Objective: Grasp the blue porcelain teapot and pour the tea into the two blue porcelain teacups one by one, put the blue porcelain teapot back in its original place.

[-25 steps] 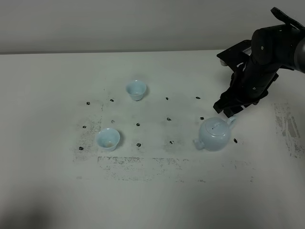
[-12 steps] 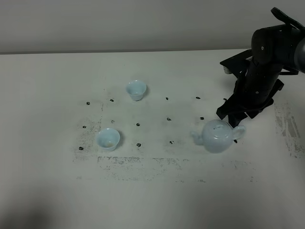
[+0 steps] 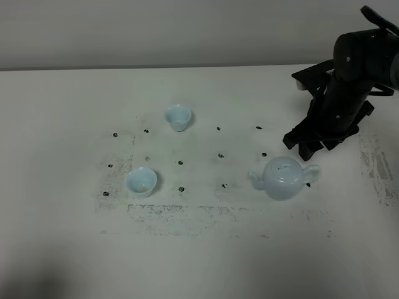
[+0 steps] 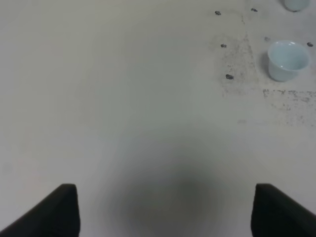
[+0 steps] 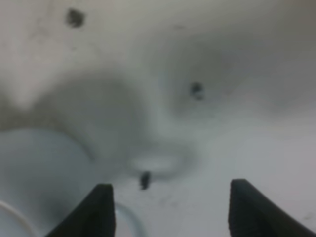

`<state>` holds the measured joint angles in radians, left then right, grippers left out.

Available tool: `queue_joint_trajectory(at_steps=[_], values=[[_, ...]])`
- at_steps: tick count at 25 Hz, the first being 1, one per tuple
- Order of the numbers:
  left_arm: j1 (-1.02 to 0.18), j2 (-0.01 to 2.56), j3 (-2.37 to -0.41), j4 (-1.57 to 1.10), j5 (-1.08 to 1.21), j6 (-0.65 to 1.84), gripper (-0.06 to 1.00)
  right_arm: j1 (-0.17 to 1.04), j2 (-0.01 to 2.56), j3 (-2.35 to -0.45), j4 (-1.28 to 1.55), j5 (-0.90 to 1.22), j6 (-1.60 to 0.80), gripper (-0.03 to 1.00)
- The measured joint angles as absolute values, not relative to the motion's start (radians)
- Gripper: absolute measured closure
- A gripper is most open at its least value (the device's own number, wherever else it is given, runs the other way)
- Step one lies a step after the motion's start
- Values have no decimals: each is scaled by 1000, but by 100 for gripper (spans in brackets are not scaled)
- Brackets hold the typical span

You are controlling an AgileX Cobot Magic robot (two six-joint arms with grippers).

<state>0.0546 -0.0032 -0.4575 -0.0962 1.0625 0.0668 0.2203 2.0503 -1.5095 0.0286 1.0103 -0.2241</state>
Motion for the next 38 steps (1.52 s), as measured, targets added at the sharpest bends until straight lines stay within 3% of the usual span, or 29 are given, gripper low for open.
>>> queue_joint_trajectory(at_steps=[7,14,38], values=[[55,-3,-458,-96,1063,67,26,144,2048,-1510,50,977,-245,48],[55,-3,-458,-96,1063,67,26,143,2047,-1510,71,1077,-254,48],[55,-3,-458,-96,1063,66,26,160,2047,-1420,261,1130,-254,48]])
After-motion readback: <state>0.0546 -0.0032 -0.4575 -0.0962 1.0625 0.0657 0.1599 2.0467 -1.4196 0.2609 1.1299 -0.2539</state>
